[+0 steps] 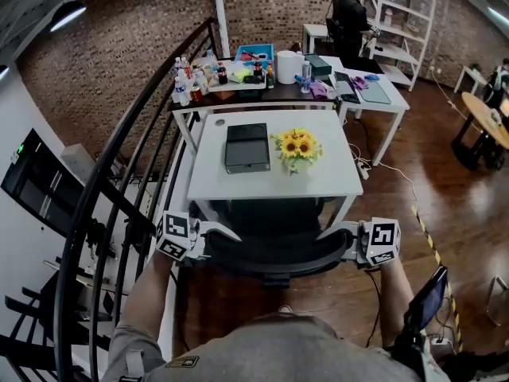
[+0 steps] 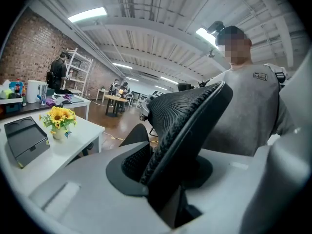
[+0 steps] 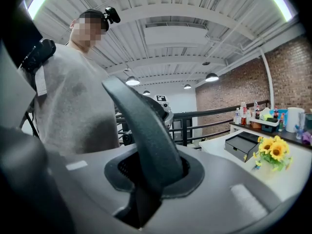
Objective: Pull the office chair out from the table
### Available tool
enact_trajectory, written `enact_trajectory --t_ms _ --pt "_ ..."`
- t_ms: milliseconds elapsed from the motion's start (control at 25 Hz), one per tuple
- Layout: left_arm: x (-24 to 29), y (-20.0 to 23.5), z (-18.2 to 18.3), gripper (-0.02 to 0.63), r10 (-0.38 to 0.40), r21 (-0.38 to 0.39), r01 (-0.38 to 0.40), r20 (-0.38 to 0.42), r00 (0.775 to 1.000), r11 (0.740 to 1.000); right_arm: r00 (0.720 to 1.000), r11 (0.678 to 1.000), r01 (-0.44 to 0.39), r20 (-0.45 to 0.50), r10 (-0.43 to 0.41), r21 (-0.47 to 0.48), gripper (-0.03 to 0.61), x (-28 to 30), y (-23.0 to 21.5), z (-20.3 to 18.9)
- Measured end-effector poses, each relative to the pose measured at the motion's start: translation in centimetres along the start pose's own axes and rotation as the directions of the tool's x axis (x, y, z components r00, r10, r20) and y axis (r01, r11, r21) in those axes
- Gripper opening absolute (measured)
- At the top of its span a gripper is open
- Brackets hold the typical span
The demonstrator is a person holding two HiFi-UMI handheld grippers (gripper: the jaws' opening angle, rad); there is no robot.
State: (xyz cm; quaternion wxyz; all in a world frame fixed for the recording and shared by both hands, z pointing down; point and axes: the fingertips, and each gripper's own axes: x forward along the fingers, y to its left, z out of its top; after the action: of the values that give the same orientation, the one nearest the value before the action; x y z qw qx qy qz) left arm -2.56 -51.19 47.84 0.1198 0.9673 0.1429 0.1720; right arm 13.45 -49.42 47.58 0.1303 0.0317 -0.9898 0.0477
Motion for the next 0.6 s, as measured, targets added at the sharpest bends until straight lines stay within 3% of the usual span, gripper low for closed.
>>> enact_trajectory --t_ms 600 --pt "0.5 -4.4 -1.2 0.111 -0.024 -0.009 0.024 -0.003 1.000 1.000 1.000 0.999 0.019 0.006 -0.019 0.026 0.087 0.9 4.8 -0.3"
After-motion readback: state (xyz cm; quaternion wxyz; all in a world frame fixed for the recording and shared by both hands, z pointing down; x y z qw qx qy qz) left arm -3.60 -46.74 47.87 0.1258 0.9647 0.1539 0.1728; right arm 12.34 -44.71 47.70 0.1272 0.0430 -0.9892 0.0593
